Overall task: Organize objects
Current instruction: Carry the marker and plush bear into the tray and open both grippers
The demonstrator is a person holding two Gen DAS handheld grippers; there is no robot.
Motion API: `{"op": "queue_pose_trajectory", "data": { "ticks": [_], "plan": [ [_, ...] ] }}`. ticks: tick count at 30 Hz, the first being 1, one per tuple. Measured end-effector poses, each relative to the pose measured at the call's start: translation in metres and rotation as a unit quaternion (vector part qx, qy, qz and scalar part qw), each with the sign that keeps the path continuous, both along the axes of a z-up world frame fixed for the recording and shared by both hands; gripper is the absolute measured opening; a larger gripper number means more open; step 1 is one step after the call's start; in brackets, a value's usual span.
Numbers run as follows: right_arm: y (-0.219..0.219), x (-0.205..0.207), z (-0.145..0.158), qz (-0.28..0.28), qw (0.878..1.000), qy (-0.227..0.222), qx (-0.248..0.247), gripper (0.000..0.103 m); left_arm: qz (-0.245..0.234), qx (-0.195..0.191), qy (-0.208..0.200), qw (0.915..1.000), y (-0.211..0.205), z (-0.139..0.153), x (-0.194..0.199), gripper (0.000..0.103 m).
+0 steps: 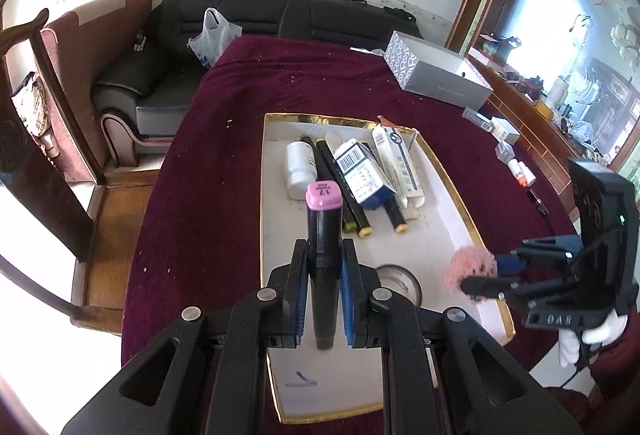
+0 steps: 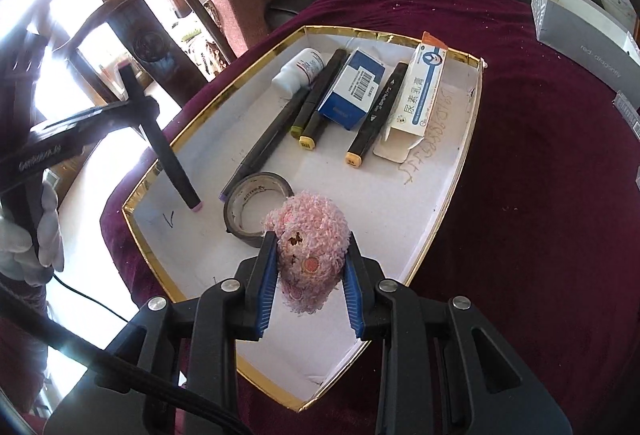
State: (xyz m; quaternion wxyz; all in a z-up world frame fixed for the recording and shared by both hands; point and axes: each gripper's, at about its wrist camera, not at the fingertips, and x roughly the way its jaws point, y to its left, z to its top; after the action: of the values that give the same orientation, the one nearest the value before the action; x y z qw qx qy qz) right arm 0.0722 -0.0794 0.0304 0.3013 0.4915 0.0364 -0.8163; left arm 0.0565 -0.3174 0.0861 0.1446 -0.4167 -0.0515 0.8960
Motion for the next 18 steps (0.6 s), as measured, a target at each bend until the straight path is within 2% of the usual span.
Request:
{"op": "queue_pose_trajectory", "data": {
  "ticks": [6, 11, 18],
  "plan": [
    [-0.004, -0.007, -0.007, 0.003, 1.0, -0.003, 0.017, 0.028, 0.007, -0.003, -0.023, 0.9997, 0.009, -0.012, -0.027, 0.012],
    [-0.016, -0.015, -0.016, 0.011, 0.999, -0.01, 0.037, 0.028, 0.016, -0.022, -0.056, 0.9981, 0.016, -0.033, -0.047, 0.012],
    [-0.025, -0.019, -0.022, 0.018, 0.998, -0.005, 0.063, 0.028, 0.03, -0.028, -0.097, 0.9945, 0.014, -0.057, -0.063, 0.012]
  ]
}}
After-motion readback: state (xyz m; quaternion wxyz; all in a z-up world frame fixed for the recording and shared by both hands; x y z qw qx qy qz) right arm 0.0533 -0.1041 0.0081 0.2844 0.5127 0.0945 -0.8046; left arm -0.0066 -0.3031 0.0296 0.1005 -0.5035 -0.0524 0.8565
